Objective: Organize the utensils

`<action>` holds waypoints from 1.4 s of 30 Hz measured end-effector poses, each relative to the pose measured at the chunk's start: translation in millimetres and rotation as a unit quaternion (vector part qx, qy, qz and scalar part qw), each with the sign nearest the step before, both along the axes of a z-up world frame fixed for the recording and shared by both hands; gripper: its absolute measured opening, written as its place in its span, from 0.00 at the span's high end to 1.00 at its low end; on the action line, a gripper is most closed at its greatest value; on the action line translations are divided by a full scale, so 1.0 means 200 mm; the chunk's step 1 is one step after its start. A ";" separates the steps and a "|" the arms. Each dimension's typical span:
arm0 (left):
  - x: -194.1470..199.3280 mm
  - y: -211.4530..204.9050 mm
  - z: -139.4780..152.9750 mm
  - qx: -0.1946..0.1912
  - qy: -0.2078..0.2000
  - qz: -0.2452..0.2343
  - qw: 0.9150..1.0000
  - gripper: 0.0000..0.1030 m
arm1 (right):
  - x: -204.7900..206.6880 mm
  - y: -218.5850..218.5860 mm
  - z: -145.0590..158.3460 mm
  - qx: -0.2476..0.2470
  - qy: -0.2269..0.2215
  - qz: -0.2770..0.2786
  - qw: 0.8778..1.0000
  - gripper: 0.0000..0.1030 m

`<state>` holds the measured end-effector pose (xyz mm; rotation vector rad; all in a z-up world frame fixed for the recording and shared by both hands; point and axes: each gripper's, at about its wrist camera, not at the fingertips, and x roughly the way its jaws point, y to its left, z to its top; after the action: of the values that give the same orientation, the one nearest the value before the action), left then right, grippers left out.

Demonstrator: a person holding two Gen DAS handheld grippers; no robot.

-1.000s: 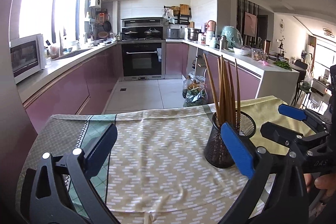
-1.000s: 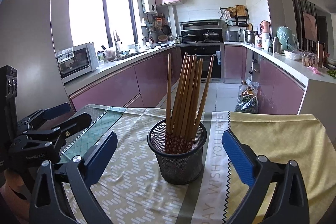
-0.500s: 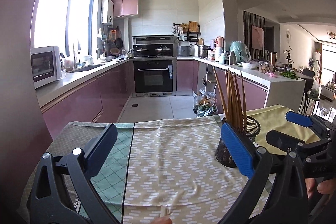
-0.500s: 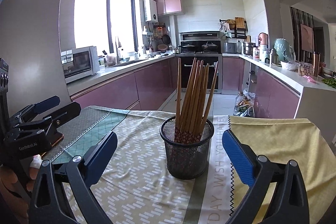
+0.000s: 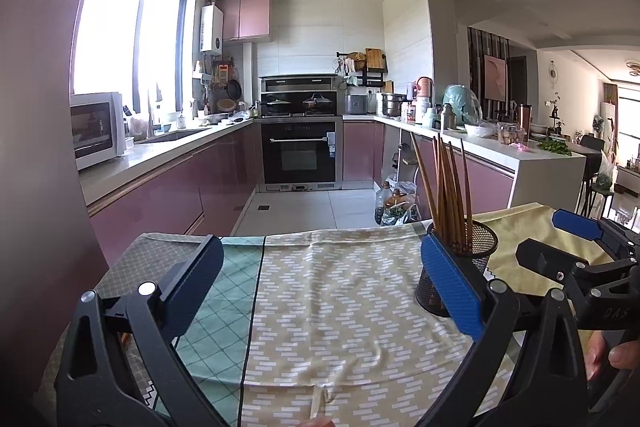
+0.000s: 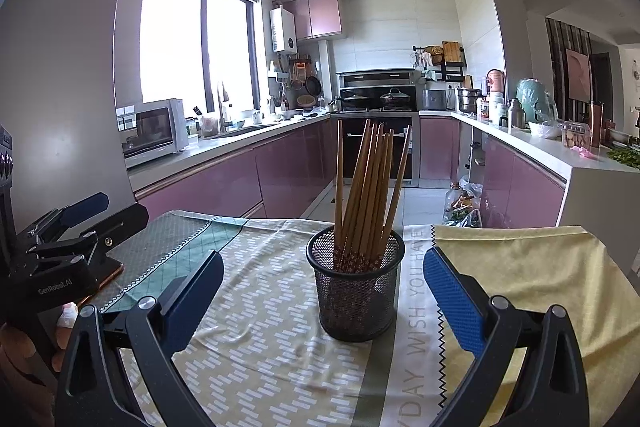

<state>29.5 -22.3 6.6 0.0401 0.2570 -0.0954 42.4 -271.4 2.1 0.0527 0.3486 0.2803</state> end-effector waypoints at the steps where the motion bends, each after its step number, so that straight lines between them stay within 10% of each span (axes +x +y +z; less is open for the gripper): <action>1: 0.00 0.00 0.00 0.000 -0.001 0.000 1.000 0.05 | 0.00 0.00 0.00 0.000 0.000 -0.001 1.000 0.06; 42: -0.06 0.01 0.01 -0.013 -0.034 0.015 0.999 0.05 | -0.04 -0.02 0.01 0.009 -0.026 -0.019 0.999 0.06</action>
<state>17.6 -20.1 9.3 0.0131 0.1891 -0.0666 34.0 -274.7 4.8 0.0703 0.2926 0.2463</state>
